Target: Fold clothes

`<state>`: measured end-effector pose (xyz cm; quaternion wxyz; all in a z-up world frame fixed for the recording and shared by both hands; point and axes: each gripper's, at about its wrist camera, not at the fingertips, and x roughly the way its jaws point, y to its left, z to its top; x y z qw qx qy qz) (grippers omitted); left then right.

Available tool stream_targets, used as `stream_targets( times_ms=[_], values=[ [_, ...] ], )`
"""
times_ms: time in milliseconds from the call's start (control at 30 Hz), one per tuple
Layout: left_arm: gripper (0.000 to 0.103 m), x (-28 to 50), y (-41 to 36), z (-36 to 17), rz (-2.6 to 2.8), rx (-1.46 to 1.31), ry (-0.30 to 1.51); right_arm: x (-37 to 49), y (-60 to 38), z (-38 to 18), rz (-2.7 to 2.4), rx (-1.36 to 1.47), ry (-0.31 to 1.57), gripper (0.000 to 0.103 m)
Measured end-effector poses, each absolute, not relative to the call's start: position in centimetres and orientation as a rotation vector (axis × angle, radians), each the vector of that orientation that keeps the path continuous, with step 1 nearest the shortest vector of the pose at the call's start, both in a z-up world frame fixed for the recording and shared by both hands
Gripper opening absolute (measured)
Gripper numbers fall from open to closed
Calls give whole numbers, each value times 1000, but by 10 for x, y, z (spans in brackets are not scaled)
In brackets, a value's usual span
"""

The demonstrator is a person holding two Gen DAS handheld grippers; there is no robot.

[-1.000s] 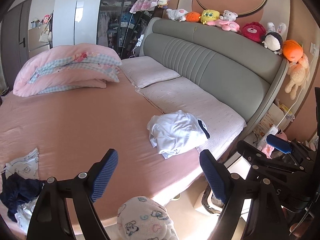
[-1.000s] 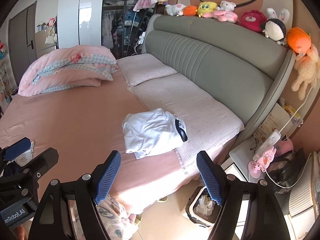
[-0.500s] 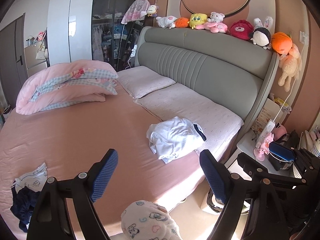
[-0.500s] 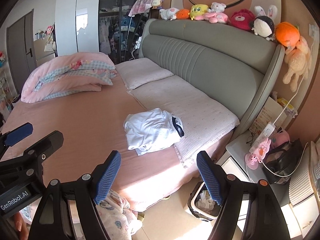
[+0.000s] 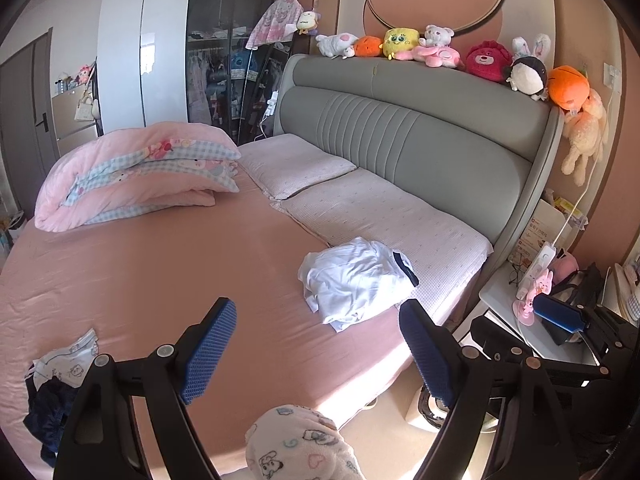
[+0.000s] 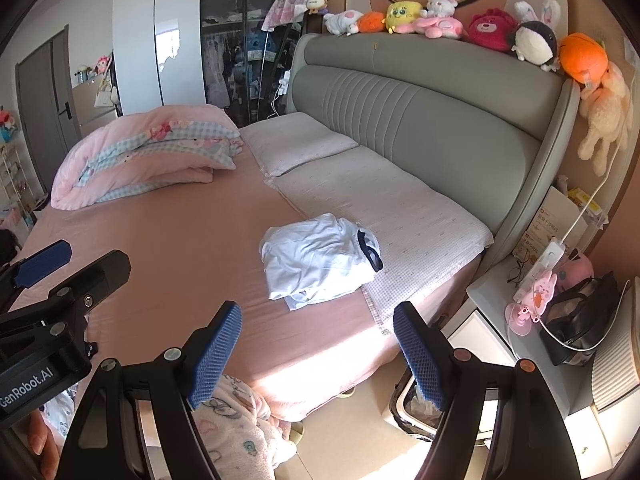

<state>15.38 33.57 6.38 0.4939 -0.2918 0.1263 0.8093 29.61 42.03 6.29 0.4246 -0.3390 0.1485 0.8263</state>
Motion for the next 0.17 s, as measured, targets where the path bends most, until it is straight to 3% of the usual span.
stream_targets(
  times_ms=[167],
  values=[
    [84,156,338,63,1938,-708,325,295,419,60,2054,-864,372,78]
  ],
)
